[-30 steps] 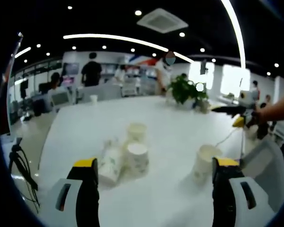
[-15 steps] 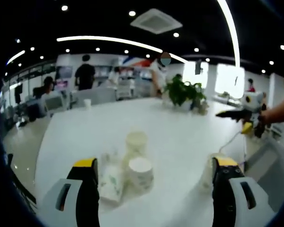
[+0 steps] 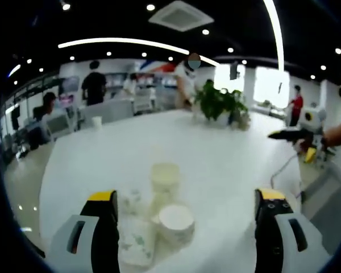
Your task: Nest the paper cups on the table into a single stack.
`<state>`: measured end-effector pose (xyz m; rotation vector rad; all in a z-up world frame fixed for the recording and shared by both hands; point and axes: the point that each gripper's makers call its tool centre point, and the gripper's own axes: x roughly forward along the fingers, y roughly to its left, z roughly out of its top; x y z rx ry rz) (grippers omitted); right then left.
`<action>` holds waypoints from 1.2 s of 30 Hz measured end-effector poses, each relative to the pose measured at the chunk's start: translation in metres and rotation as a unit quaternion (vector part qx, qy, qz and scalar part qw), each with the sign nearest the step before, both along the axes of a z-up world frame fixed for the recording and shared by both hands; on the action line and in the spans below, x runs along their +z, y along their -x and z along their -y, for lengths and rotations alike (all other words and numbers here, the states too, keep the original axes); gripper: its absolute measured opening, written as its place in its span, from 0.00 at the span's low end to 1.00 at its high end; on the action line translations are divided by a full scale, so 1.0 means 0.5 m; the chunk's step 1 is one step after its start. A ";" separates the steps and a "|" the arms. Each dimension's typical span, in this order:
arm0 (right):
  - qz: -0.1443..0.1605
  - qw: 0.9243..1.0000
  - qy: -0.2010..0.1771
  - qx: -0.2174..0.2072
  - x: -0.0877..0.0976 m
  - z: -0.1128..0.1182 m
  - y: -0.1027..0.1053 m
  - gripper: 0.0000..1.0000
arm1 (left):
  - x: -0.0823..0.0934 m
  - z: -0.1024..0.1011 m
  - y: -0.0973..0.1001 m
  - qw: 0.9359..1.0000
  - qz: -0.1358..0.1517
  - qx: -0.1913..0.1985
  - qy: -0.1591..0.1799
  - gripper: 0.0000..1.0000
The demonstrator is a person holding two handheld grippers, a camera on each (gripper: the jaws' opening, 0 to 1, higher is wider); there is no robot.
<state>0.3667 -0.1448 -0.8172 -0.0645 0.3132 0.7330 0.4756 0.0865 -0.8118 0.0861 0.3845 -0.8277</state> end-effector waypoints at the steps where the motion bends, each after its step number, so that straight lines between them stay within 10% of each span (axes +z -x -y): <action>1: 0.000 1.000 0.000 0.000 0.001 0.000 -0.001 1.00 | 0.002 0.000 -0.008 1.000 -0.001 0.002 0.003 0.98; 36: -0.015 1.000 -0.002 -0.009 -0.003 0.009 -0.022 1.00 | 0.004 0.079 -0.183 0.998 -0.018 -0.045 -0.044 0.98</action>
